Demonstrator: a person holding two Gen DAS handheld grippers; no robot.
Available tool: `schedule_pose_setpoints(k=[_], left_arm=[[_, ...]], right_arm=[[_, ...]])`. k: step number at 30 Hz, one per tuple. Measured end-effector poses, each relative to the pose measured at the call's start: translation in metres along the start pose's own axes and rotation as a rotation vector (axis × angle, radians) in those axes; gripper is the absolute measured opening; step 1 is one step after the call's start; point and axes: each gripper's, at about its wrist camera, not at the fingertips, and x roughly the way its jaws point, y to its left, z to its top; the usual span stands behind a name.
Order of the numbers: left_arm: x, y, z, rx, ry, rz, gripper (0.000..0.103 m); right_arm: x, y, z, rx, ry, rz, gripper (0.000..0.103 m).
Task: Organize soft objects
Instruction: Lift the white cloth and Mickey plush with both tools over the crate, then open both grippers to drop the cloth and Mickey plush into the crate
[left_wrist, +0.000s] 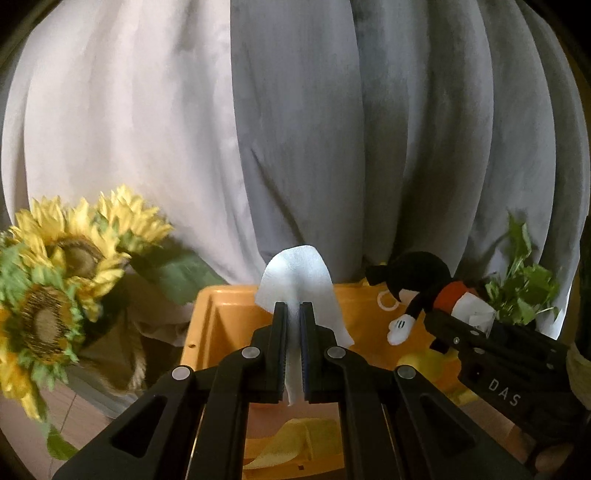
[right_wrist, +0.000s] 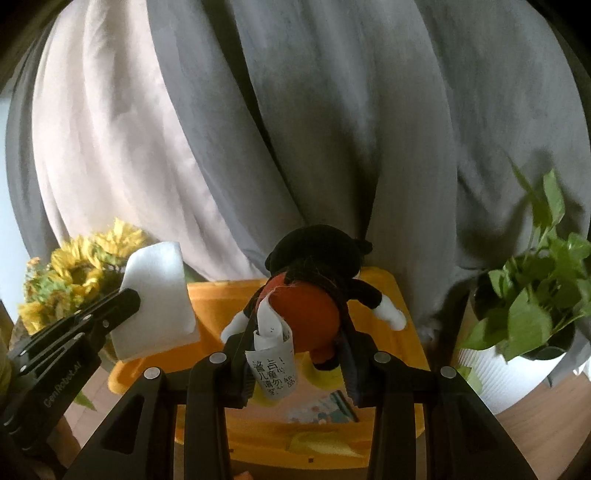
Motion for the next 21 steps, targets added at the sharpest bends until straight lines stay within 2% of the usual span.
schedule_pose_setpoints(k=[13, 14, 17, 18, 21], left_arm=[[0.042, -0.002, -0.019, 0.012, 0.116, -0.012, 0.009], [0.043, -0.002, -0.021, 0.010, 0.121, -0.010, 0.011], [0.048, -0.002, -0.023, 0.016, 0.133, -0.012, 0.025], [0.048, -0.002, -0.025, 0.019, 0.132, -0.006, 0.033], [0.046, -0.003, -0.026, 0.030, 0.125, -0.001, 0.041]], right_arm=[[0.037, -0.010, -0.011, 0.022, 0.101, 0.002, 0.039], [0.039, -0.010, -0.011, 0.023, 0.107, 0.002, 0.039], [0.046, -0.011, -0.012, 0.029, 0.132, 0.000, 0.040], [0.049, -0.013, -0.013, 0.038, 0.143, 0.002, 0.040], [0.051, -0.015, -0.013, 0.048, 0.147, 0.009, 0.048]])
